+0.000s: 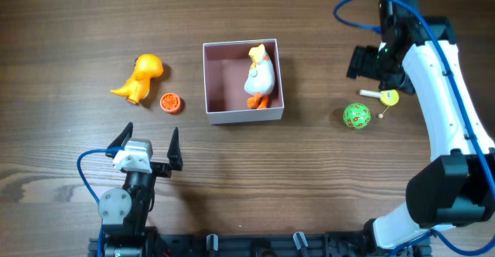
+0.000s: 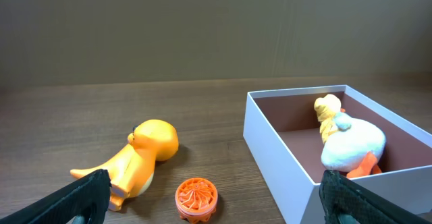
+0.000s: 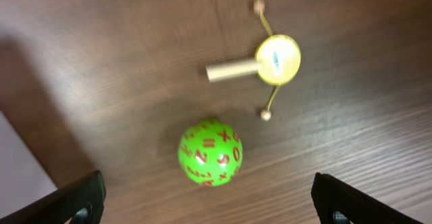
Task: Pack container
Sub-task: 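Move right gripper to the green ball and grasp it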
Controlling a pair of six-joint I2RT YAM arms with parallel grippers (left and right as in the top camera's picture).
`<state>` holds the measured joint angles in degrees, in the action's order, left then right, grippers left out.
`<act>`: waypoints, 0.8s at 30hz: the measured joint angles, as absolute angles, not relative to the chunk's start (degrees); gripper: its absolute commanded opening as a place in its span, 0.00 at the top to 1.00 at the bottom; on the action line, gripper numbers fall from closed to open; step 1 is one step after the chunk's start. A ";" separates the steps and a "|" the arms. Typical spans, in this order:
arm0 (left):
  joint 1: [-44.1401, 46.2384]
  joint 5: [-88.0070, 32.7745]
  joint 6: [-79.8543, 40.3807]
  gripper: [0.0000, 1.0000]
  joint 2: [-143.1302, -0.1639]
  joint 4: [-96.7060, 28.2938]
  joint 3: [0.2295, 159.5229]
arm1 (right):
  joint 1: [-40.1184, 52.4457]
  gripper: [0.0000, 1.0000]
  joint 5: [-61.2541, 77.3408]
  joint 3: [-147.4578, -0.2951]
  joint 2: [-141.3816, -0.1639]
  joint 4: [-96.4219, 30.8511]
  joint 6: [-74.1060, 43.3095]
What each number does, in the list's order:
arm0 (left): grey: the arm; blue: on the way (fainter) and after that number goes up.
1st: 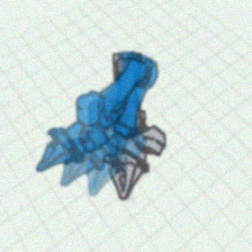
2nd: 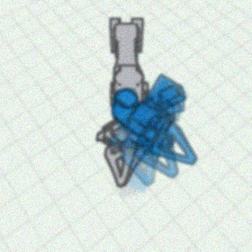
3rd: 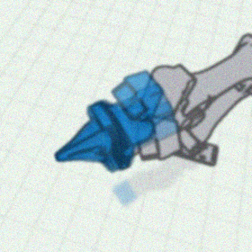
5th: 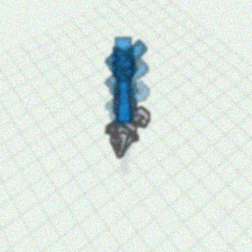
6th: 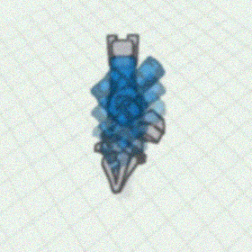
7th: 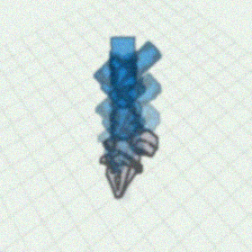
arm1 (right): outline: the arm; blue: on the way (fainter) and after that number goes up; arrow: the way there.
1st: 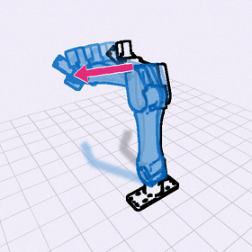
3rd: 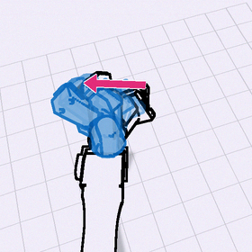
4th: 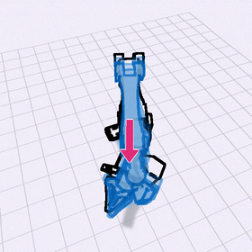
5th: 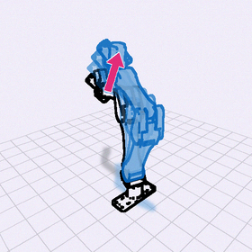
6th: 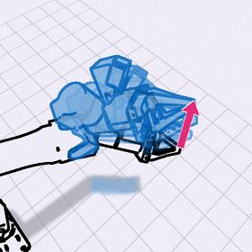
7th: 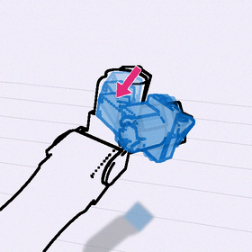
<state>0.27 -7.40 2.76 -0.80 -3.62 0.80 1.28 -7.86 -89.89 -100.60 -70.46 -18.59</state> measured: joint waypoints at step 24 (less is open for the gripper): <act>0.27 -7.40 2.76 0.00 -0.80 -3.62 0.80 | 0.93 0.17 -1.02 -69.32 -100.66 -52.84 -9.91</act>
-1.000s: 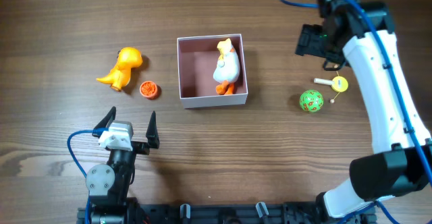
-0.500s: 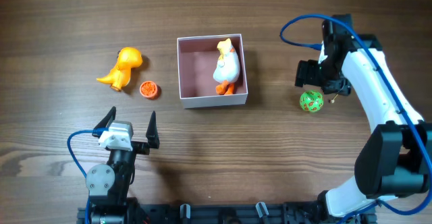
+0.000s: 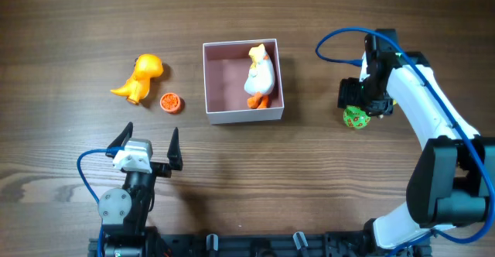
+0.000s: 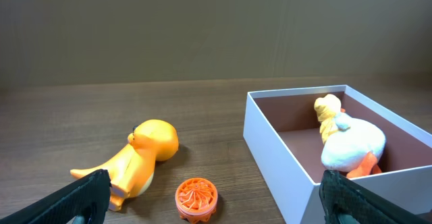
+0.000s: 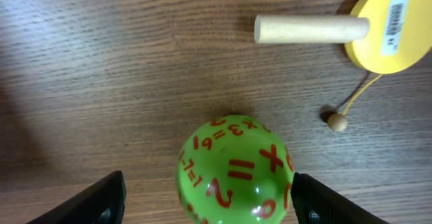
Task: Pack container
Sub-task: 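Move right gripper to the green ball and grasp it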
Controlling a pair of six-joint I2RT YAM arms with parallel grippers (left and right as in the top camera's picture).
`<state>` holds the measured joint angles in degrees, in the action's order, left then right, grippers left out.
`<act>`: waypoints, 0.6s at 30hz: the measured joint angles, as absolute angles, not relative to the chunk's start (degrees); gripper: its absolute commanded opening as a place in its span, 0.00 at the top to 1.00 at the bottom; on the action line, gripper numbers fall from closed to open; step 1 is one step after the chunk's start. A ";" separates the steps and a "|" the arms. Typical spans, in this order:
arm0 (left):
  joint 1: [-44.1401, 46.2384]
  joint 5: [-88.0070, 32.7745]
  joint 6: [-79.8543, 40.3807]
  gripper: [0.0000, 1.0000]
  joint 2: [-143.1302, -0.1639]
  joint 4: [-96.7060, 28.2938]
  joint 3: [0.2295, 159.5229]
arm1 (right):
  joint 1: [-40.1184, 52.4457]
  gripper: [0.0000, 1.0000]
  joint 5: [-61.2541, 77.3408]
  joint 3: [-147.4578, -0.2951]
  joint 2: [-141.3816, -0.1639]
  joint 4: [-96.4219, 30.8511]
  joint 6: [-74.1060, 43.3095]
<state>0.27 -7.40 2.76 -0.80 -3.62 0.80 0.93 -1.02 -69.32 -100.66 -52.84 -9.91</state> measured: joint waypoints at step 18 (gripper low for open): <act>0.27 -7.42 2.76 0.00 -0.80 -3.62 0.80 | 0.43 0.24 -2.11 -63.72 -100.66 -47.05 -9.72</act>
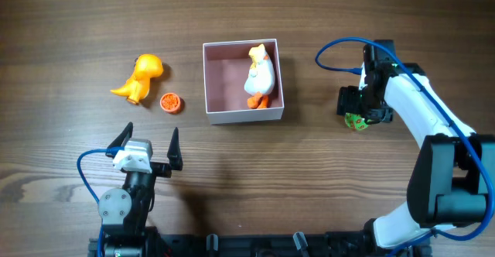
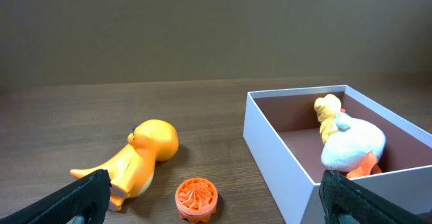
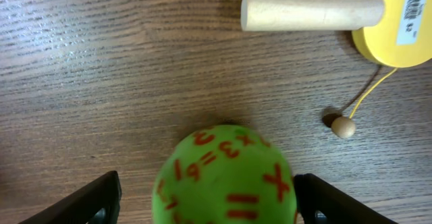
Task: Pack container
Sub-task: 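Move right gripper to the green ball and grasp it, then carry the green ball into the box beside the duck and release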
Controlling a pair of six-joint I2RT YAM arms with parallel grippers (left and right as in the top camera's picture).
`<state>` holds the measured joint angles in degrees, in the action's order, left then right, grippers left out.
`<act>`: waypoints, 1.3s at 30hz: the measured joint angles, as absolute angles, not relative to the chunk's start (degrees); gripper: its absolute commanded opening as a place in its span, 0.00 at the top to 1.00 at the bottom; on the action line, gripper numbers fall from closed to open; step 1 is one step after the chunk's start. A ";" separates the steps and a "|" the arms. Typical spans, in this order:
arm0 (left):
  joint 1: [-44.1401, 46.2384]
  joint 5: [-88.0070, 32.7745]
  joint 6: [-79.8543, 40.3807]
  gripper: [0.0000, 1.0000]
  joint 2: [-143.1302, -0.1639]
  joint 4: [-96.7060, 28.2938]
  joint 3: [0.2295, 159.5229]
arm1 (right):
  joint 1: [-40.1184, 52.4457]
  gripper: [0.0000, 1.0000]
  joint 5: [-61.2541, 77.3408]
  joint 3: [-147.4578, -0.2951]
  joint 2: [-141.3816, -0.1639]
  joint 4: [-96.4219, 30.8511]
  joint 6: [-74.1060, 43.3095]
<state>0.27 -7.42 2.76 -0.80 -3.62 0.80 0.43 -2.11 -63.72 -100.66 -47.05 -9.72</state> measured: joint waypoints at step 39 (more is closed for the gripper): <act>0.27 -7.42 2.76 0.00 -0.80 -3.62 0.80 | 16.99 0.96 2.98 -81.23 -96.33 -52.27 -7.18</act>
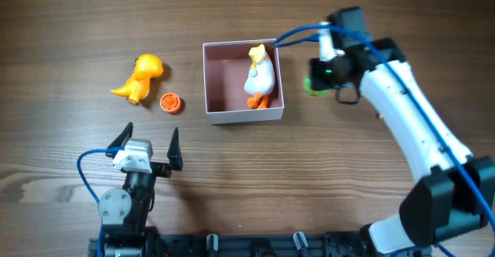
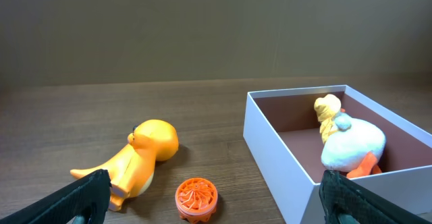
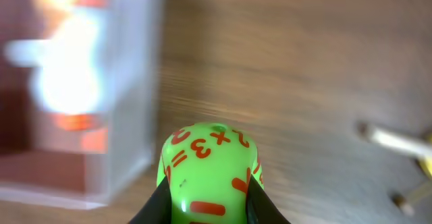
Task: Pack container
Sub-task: 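Carry the green ball into the box beside the duck and release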
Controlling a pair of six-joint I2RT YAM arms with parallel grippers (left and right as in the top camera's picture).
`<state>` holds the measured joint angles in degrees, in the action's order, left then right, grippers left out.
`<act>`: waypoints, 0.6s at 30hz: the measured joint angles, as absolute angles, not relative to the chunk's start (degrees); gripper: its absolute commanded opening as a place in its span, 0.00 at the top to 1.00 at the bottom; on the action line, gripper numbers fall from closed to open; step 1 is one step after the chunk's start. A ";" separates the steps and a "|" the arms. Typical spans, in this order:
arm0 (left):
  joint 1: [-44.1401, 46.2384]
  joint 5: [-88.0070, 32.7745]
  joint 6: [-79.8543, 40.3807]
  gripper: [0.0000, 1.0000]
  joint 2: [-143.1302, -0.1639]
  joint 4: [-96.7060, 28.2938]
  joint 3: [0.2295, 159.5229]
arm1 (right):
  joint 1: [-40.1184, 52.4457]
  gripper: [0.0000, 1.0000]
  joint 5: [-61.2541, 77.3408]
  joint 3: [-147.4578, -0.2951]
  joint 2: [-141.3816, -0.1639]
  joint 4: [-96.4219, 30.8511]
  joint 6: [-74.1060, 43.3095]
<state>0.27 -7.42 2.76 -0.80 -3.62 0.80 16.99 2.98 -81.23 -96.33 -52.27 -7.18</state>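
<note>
The white box (image 1: 207, 83) with a brown floor sits mid-table, a white plush duck (image 1: 261, 75) lying along its right side; both show in the left wrist view, box (image 2: 277, 153) and duck (image 2: 349, 143). My right gripper (image 1: 319, 79) is shut on the green ball with red signs (image 3: 209, 173), held above the table just right of the box's right wall (image 3: 131, 102). An orange dinosaur (image 1: 139, 77) and an orange ribbed cap (image 1: 171, 102) lie left of the box. My left gripper (image 1: 147, 152) stands open near the front edge, empty.
A yellow disc toy with a wooden handle shows only as a blur at the right edge of the right wrist view, its stick (image 3: 395, 140) on the table behind the ball. The right arm (image 1: 402, 110) crosses the table's right half.
My right gripper has shut on the green ball and now holds it off the table, moved left and back to just beside the box's right wall. The left arm is unchanged.
My right gripper was open high over the green ball and the yellow disc toy. Then it stood low with the ball between its fingers, then lower still around it. Now it holds the ball beside the box. The left gripper stayed open throughout.
</note>
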 measured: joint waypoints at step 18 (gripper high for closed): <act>0.27 -7.40 2.76 0.00 -0.80 -3.62 0.80 | 42.72 0.96 -3.07 -84.90 -102.52 -33.10 -6.24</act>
